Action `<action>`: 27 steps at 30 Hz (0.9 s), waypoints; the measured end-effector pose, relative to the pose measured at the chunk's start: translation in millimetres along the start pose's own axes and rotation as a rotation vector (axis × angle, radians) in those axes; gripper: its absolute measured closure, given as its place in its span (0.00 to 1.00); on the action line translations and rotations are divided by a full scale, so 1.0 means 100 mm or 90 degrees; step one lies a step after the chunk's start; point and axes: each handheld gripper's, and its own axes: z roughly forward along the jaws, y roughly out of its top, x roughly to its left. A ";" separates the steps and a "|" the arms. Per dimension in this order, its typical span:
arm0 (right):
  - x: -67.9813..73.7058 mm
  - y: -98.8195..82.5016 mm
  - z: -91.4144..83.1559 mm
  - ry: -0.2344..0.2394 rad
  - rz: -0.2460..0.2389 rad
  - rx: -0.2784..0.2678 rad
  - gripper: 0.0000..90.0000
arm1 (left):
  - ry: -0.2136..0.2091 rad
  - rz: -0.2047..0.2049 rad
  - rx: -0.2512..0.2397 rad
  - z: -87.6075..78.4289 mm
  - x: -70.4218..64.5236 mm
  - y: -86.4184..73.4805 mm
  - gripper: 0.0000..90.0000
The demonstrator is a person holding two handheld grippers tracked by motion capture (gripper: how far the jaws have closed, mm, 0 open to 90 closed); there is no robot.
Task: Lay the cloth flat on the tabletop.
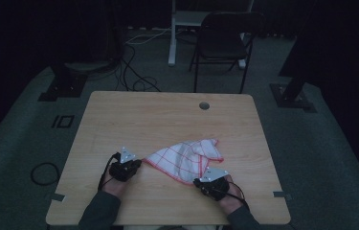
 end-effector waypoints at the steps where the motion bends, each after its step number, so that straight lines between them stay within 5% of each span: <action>1: -0.01 0.01 -0.01 -0.003 -0.004 -0.003 0.98 | -0.001 0.000 -0.005 -0.01 -0.01 0.01 0.95; 13: -0.14 0.23 -0.13 -0.031 0.004 -0.052 0.99 | -0.049 0.051 -0.054 -0.12 -0.30 0.24 0.77; 24: -0.28 0.46 -0.05 -0.045 0.009 -0.073 0.99 | -0.172 0.111 -0.066 0.02 -0.80 0.58 0.69; 27: -0.28 0.47 -0.04 -0.044 0.014 -0.076 0.99 | -0.183 0.126 -0.063 0.07 -0.90 0.64 0.68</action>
